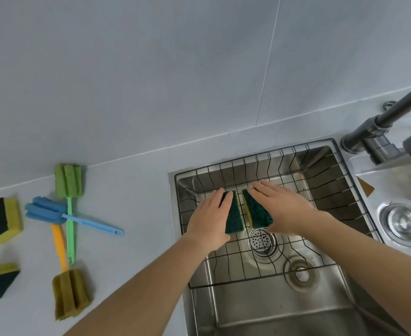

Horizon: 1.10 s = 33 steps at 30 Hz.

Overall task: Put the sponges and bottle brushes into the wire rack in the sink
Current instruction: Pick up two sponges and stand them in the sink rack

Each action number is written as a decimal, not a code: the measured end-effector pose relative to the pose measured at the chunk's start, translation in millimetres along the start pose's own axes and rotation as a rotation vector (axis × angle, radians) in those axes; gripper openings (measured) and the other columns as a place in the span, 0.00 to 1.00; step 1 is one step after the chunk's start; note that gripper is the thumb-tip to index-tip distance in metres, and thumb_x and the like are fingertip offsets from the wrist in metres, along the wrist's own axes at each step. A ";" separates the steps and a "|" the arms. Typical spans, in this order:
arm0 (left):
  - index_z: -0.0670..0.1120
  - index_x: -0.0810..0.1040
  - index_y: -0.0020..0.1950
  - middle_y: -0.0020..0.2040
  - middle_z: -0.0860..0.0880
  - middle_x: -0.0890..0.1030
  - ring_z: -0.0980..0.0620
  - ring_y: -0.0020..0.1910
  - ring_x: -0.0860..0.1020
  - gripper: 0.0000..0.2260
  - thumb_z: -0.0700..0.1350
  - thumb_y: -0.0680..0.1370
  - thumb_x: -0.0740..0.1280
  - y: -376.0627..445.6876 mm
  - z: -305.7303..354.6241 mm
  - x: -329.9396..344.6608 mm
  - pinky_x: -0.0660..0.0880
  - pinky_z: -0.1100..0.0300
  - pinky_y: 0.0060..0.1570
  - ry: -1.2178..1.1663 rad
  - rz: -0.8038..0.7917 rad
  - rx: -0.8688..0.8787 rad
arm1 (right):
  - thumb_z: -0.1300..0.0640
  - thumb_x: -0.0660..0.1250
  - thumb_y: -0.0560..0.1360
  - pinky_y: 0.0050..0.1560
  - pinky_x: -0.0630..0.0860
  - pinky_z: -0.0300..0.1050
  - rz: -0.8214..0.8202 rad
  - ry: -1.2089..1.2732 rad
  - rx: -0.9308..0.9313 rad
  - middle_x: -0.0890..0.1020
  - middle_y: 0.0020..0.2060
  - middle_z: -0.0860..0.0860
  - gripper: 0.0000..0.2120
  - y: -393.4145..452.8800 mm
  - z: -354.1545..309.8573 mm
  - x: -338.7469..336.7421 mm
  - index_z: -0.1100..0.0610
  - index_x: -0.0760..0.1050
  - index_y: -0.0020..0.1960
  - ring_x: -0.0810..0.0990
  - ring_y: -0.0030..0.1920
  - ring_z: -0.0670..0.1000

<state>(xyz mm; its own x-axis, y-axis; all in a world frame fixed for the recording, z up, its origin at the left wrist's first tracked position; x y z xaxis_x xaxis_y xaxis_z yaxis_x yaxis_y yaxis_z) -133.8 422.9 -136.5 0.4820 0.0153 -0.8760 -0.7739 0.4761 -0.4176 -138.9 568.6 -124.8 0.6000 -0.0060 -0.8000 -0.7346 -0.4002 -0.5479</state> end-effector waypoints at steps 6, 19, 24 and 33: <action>0.45 0.59 0.75 0.70 0.45 0.68 0.46 0.69 0.68 0.43 0.51 0.66 0.76 5.6 -7.6 -4.3 0.68 0.49 0.69 -0.003 0.075 0.051 | 0.48 0.75 0.70 0.75 0.61 0.50 0.079 -0.021 -0.037 0.63 0.76 0.49 0.46 4.8 -3.9 -3.5 0.51 0.51 0.79 0.60 0.76 0.52; 0.43 0.63 0.74 0.70 0.43 0.70 0.45 0.70 0.68 0.41 0.51 0.66 0.76 7.0 -33.2 -24.3 0.61 0.50 0.72 0.148 0.144 0.006 | 0.53 0.73 0.72 0.74 0.62 0.51 0.162 -0.037 -0.111 0.63 0.76 0.53 0.39 41.3 -35.4 -25.1 0.54 0.57 0.76 0.58 0.77 0.55; 0.42 0.63 0.75 0.73 0.42 0.67 0.44 0.71 0.68 0.41 0.51 0.67 0.76 2.1 -33.2 -22.4 0.64 0.50 0.71 0.175 0.148 -0.013 | 0.55 0.70 0.75 0.77 0.56 0.51 0.143 -0.056 -0.089 0.55 0.80 0.55 0.39 39.9 -36.5 -14.4 0.57 0.53 0.79 0.51 0.80 0.55; 0.42 0.66 0.72 0.68 0.44 0.71 0.46 0.65 0.73 0.31 0.52 0.73 0.71 -2.4 -29.8 -26.3 0.69 0.52 0.66 0.114 0.142 -0.010 | 0.56 0.66 0.77 0.76 0.58 0.51 0.198 -0.047 -0.021 0.56 0.79 0.55 0.33 33.9 -42.8 -10.9 0.57 0.56 0.78 0.53 0.79 0.56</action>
<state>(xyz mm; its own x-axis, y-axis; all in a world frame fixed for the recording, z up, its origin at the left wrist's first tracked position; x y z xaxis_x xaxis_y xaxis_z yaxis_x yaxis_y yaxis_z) -156.9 395.2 -119.6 0.3186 -0.0183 -0.9477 -0.8352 0.4674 -0.2898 -156.8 515.9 -124.2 0.4287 -0.0438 -0.9024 -0.8298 -0.4141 -0.3741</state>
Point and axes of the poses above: each hand's wrist, its own y-axis towards the middle knuckle, its own x-axis out of the palm, z = x × y, the point moved 7 cm from there along y, towards the middle knuckle
